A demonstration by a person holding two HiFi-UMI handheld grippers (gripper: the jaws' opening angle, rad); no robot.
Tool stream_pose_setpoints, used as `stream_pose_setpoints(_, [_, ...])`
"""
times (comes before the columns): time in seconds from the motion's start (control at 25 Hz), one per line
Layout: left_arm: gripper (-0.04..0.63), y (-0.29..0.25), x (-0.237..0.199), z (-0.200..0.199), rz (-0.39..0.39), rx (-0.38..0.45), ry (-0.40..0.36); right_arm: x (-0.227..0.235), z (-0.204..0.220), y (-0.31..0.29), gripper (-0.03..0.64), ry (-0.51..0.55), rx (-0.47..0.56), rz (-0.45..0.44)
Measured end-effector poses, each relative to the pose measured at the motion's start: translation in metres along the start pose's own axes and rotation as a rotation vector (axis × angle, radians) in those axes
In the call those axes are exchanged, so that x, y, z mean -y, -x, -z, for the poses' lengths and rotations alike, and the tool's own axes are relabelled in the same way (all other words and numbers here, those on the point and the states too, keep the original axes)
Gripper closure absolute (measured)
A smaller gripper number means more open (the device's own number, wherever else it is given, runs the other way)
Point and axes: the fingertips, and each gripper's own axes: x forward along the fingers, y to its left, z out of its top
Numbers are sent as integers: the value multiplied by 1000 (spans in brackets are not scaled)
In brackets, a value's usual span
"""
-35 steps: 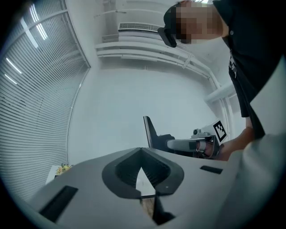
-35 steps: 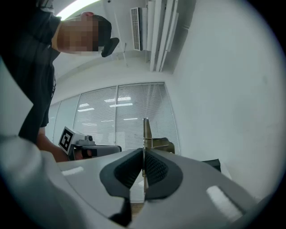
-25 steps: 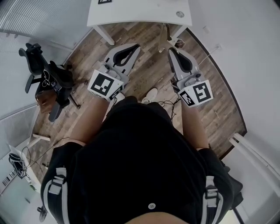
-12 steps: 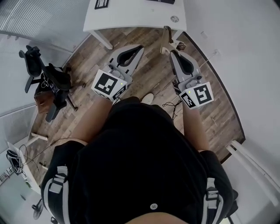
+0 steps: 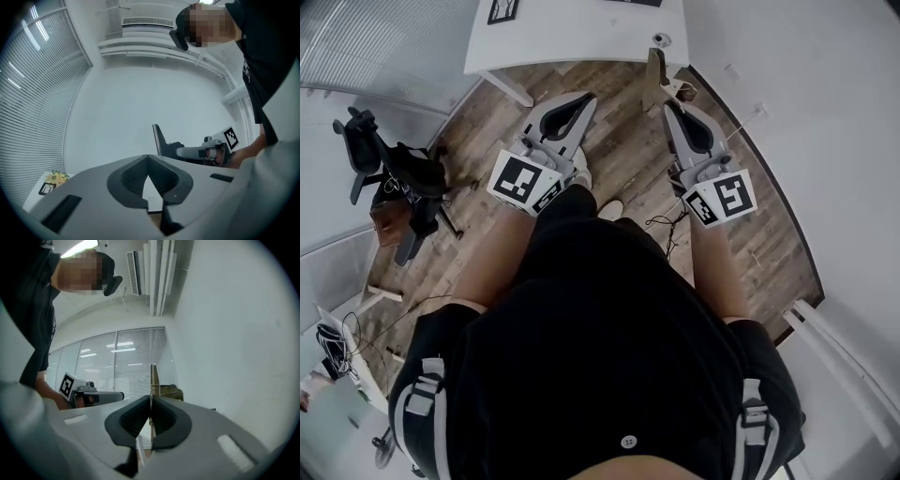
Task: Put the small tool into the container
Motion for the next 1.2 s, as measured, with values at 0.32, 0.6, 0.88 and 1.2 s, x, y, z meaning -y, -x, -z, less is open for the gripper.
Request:
stream_pose_setpoints(0.32, [588, -42, -36, 15, 35, 3, 14, 41, 10, -27, 603, 17, -12, 30])
stream_pose_setpoints(0.6, [588, -100, -99, -4, 69, 4, 17, 92, -6, -93, 603, 28, -36, 55])
stream_pose_setpoints(0.88, [588, -138, -160, -9, 104, 9, 29, 123, -3, -156, 603, 27, -54, 65])
stream_pose_setpoints(1.2, [588, -165, -222, 0, 140, 3, 54, 150, 6, -219, 603, 48, -89, 89])
